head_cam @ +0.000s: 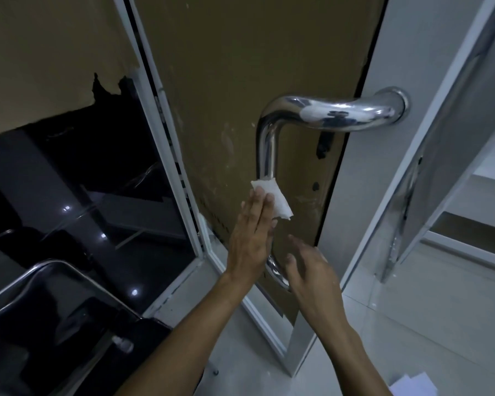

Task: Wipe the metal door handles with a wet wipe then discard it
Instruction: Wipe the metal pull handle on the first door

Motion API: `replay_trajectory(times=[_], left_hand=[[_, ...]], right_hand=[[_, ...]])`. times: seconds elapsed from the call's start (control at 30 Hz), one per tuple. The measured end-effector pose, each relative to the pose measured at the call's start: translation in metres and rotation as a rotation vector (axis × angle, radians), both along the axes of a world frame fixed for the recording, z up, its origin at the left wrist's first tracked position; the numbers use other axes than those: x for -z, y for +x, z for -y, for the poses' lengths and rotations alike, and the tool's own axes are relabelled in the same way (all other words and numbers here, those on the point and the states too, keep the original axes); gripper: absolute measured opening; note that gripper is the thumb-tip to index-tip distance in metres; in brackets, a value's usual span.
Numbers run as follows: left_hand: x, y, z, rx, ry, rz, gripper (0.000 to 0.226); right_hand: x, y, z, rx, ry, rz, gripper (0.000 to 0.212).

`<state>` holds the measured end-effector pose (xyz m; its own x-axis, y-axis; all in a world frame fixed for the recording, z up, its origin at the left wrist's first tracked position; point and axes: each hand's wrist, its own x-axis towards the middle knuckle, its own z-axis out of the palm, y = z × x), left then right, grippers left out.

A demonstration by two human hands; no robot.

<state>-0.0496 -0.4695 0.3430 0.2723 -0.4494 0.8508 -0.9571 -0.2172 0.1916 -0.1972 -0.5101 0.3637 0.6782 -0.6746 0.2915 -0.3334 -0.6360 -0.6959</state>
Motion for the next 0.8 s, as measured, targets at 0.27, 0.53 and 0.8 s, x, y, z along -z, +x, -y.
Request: replay_trajectory(times=[0.27, 0.53, 0.8], left_hand=[[0.061, -0.022, -0.014, -0.115, 0.285, -0.024, 0.057], [0.096, -0.024, -0.037, -0.101, 0.608, -0.057, 0.049], [0.102, -0.054, -0.051, -0.042, 0.678, -0.179, 0.054]], right_hand=[[0.007, -0.014, 0.011, 0.005, 0.048, -0.017, 0.037], [0.025, -0.044, 0.020, 0.015, 0.088, -0.018, 0.036], [0.066, -0.068, 0.015, 0.063, 0.086, 0.024, 0.034]])
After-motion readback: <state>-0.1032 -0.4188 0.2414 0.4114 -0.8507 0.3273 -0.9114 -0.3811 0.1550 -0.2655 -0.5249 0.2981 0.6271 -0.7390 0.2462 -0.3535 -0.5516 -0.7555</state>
